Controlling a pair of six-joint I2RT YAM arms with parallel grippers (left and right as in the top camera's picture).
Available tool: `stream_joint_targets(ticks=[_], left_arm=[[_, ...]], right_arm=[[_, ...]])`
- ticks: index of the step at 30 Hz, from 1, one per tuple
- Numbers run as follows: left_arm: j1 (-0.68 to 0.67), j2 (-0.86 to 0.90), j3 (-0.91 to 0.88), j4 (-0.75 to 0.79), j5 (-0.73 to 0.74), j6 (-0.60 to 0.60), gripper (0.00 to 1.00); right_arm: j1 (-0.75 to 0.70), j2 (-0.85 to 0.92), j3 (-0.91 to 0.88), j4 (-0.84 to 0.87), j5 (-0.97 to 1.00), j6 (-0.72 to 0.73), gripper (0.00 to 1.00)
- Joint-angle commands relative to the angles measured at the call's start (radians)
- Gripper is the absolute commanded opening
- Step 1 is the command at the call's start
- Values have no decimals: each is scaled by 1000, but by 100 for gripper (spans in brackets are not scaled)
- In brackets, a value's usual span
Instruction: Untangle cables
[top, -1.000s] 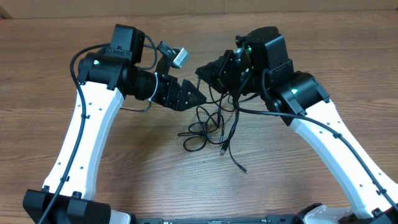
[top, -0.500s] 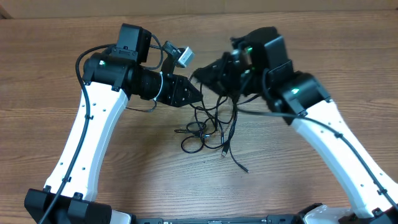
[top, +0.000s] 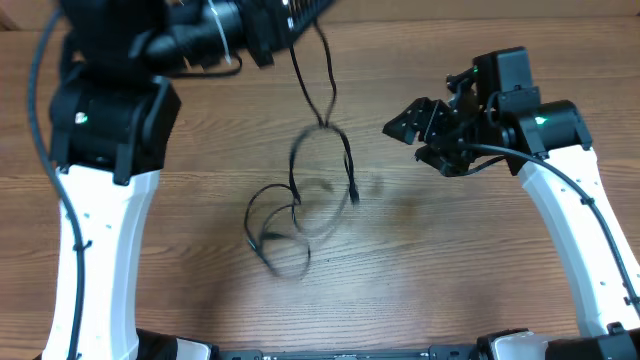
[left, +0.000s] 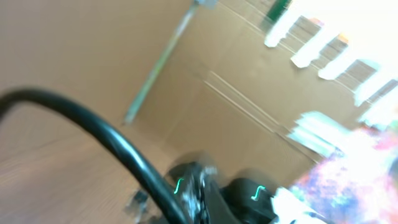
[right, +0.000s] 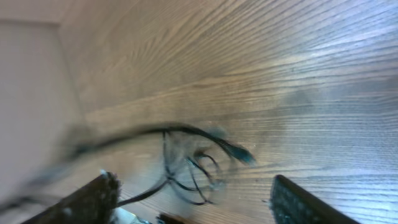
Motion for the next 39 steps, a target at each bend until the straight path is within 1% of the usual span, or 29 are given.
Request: stream_joint_targets(ticks=[1,2,3,4,6,7,9,11,12,13,14,15,17,18,19,20,22,24,25,27,28,30,31,33,35,36,37,38,39], left_arm=[[0,-26,94,245,39,-366,4],[0,-26,96,325,34,-429,4],[-1,-26,96,335,23,-458,4],[0,-26,96,335,16,-472,4],[0,-25,96,315,-6,-472,4],[0,-24,96,303,-16,-472,4],[0,-19,95,221,-47,-433,4],[4,-19,90,67,-93,-322,4],[8,-19,90,-68,-183,-275,4],[8,-19,90,-116,-230,-271,4],[8,-19,90,-178,-302,-272,4],[8,-19,90,-201,-335,-272,4],[8,-19,90,-201,-360,-274,4],[6,-19,90,-195,-386,-304,4],[6,-19,90,-192,-394,-336,4],[6,-19,90,-182,-396,-385,4],[6,-19,90,-143,-395,-456,4],[6,-19,90,-121,-396,-510,4],[5,-19,90,-102,-396,-555,4],[-3,-19,90,-95,-417,-601,4],[-11,-19,90,-95,-434,-603,5],[-30,-19,90,-95,-455,-603,4],[-40,-19,90,-92,-456,-607,5],[-50,-19,90,-85,-456,-614,4],[-53,-19,90,-84,-459,-613,5],[-53,-19,90,-85,-459,-613,4],[-53,-19,90,-89,-459,-613,4],[-50,-19,90,-98,-458,-603,4],[-43,-19,90,-126,-461,-578,4]], right_arm=[[54,-10,8,23,41,-47,85],[86,-10,8,51,41,-47,88],[105,-10,8,67,40,-47,89],[126,-10,8,82,40,-47,90],[197,-10,8,129,13,-48,98],[227,-10,8,157,-27,-61,100],[272,-10,9,223,-112,-98,100],[263,-11,9,222,-153,-98,100],[251,-16,9,226,-227,-130,100],[245,-19,9,232,-273,-162,100],[238,-24,9,244,-361,-213,100],[237,-27,9,254,-412,-233,100],[238,-27,9,268,-455,-228,100],[244,-27,9,277,-459,-219,100],[246,-27,9,285,-445,-201,100],[246,-27,9,288,-377,-124,100],[255,-27,9,290,-258,-19,100],[272,-27,9,304,-200,59,100],[305,-27,9,332,-124,154,100],[359,-27,9,366,0,267,100],[394,-27,9,399,66,282,100],[431,-27,9,450,135,283,100],[451,-23,9,468,196,316,98],[482,-4,9,474,309,403,94],[502,47,9,486,340,439,78],[502,67,9,489,342,438,67],[502,82,9,483,351,433,53],[495,102,9,446,397,427,21],[481,111,9,369,480,427,4]])
